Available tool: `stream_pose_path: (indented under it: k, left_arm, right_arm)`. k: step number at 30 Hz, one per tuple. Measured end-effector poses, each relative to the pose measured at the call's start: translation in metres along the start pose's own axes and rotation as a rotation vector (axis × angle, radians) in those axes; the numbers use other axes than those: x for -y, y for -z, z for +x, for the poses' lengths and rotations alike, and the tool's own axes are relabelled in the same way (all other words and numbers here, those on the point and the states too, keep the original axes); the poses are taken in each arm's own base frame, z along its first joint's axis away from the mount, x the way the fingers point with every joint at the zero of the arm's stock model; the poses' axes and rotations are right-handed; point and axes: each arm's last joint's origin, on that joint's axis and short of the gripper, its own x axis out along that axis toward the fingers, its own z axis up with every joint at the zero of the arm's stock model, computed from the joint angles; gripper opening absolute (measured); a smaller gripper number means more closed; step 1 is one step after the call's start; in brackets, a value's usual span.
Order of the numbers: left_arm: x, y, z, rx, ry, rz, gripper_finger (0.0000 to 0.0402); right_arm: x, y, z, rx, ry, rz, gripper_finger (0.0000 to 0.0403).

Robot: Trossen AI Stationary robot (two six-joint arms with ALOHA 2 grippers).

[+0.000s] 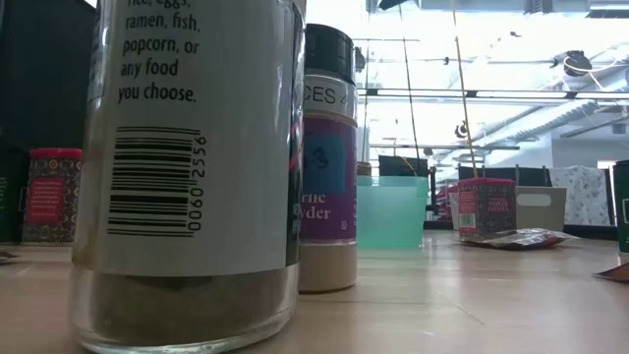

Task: Sort spices by type
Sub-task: Put the bottom red seasoning can into the transparent bin

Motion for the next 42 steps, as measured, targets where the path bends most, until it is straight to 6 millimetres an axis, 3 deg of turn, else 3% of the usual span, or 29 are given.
stream_pose_path:
  k: [4, 8, 14, 21, 26, 29, 34, 39, 42]
  left_arm:
    - [0.004, 0.001, 0.000, -0.008, 0.034, -0.020, 0.0200]
    - [0.009, 0.002, 0.000, -0.011, 0.048, -0.042, 0.0200]
    - [0.015, 0.005, 0.006, -0.043, 0.060, -0.089, 0.0200]
    - [0.028, 0.014, 0.015, -0.203, 0.185, -0.377, 0.0200]
    - [0.036, 0.012, 0.027, -0.361, 0.148, -0.515, 0.0200]
    - [0.042, 0.005, 0.036, -0.430, 0.108, -0.503, 0.0200]
    - [0.052, -0.011, 0.038, -0.514, 0.056, -0.521, 0.0200]
    - [0.055, 0.002, 0.035, -0.753, -0.140, -0.543, 0.0200]
    - [0.062, 0.012, 0.038, -0.870, -0.180, -0.568, 0.0200]
  right_arm:
    - [-0.008, 0.046, 0.010, 0.106, 0.055, 0.047, 0.0384]
    - [-0.009, 0.092, 0.033, 0.063, 0.114, 0.176, 0.0384]
    - [-0.010, 0.126, 0.038, -0.081, 0.142, 0.424, 0.0384]
    - [-0.012, 0.127, 0.019, -0.170, 0.163, 0.459, 0.0384]
    - [-0.010, 0.120, 0.017, -0.102, 0.237, 0.329, 0.0384]
    - [-0.003, 0.116, 0.016, -0.033, 0.390, 0.277, 0.0384]
    - [-0.001, 0.109, 0.014, 0.046, 0.455, 0.256, 0.0384]
    - [-0.005, 0.114, 0.017, 0.079, 0.523, 0.248, 0.0384]
    - [-0.005, 0.112, 0.008, 0.143, 0.528, 0.284, 0.0384]
